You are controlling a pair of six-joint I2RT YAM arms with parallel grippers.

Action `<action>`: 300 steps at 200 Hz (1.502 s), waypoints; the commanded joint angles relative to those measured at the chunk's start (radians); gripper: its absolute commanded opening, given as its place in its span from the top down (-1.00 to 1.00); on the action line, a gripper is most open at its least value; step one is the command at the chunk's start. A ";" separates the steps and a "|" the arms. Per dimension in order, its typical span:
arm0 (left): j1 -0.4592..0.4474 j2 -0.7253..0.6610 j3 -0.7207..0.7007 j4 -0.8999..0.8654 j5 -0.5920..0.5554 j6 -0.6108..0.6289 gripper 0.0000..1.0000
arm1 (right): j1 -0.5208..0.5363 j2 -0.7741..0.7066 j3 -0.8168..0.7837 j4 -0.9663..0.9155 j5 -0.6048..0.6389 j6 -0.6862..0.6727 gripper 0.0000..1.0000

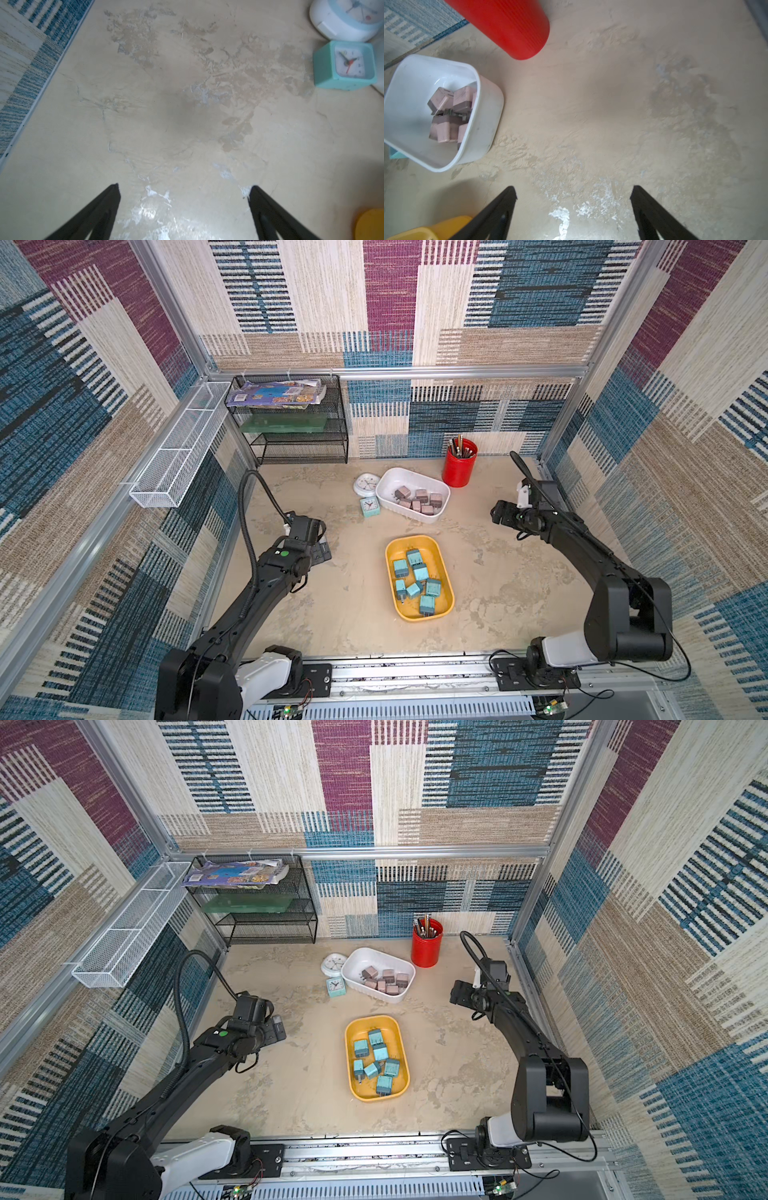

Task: Place the plugs by color into the storage box
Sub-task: Reset both arms

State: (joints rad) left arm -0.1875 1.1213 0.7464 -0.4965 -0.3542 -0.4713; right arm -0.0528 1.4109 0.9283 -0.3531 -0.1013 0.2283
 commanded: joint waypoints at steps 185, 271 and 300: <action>0.254 0.399 -0.250 1.138 0.437 0.465 -1.00 | 0.103 0.085 -0.489 1.154 0.338 -0.218 -0.92; 0.243 0.396 -0.248 1.123 0.423 0.471 -1.00 | 0.021 0.062 -0.627 1.380 0.135 -0.208 -0.91; 0.243 0.396 -0.247 1.122 0.424 0.471 -1.00 | 0.025 0.063 -0.625 1.375 0.137 -0.211 -0.91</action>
State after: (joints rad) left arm 0.0555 1.5169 0.4946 0.6182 0.0772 -0.0013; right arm -0.0277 1.4784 0.2970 1.0180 0.0601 0.0113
